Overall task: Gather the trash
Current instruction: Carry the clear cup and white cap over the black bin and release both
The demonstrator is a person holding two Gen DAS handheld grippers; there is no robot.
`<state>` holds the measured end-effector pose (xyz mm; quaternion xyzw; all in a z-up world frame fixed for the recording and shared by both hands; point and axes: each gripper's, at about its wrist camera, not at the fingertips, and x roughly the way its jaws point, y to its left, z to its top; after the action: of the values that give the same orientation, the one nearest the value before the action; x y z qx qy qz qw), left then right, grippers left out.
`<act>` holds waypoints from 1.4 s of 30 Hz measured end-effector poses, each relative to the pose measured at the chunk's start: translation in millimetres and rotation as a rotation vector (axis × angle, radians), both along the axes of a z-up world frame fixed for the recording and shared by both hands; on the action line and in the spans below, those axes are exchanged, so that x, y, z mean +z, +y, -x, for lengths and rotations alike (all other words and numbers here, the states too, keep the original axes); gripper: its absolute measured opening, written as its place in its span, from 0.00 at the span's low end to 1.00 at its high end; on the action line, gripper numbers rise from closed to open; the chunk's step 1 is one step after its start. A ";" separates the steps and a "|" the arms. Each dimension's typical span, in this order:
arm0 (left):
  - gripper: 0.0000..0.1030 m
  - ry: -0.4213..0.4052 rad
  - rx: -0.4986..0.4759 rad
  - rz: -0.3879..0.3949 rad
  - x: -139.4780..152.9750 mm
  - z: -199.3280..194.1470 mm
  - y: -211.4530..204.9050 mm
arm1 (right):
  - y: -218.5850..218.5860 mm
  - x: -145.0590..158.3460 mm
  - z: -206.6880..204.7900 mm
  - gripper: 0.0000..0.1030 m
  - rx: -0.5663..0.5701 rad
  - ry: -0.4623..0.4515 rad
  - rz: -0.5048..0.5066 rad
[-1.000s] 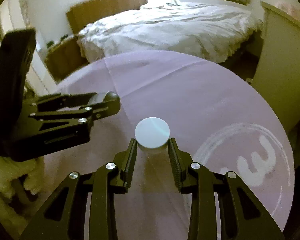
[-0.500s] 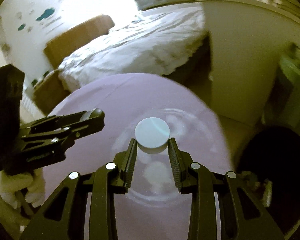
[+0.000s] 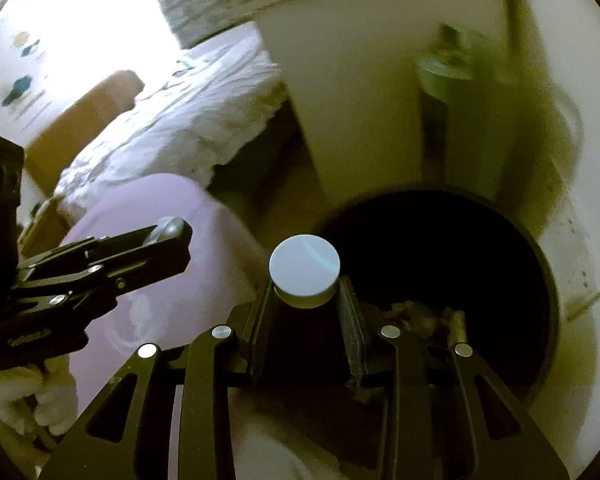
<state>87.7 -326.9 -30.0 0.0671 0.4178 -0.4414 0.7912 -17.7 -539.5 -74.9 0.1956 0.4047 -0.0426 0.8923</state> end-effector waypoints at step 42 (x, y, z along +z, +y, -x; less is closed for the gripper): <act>0.95 -0.058 0.204 -0.026 9.3 30.3 71.5 | 26.4 -10.9 9.2 0.60 -0.002 0.051 -0.059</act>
<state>57.4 -255.4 -20.7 0.0473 0.4051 -0.3507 0.8430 -27.0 -513.1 -85.7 0.2213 0.4282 -0.0366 0.8754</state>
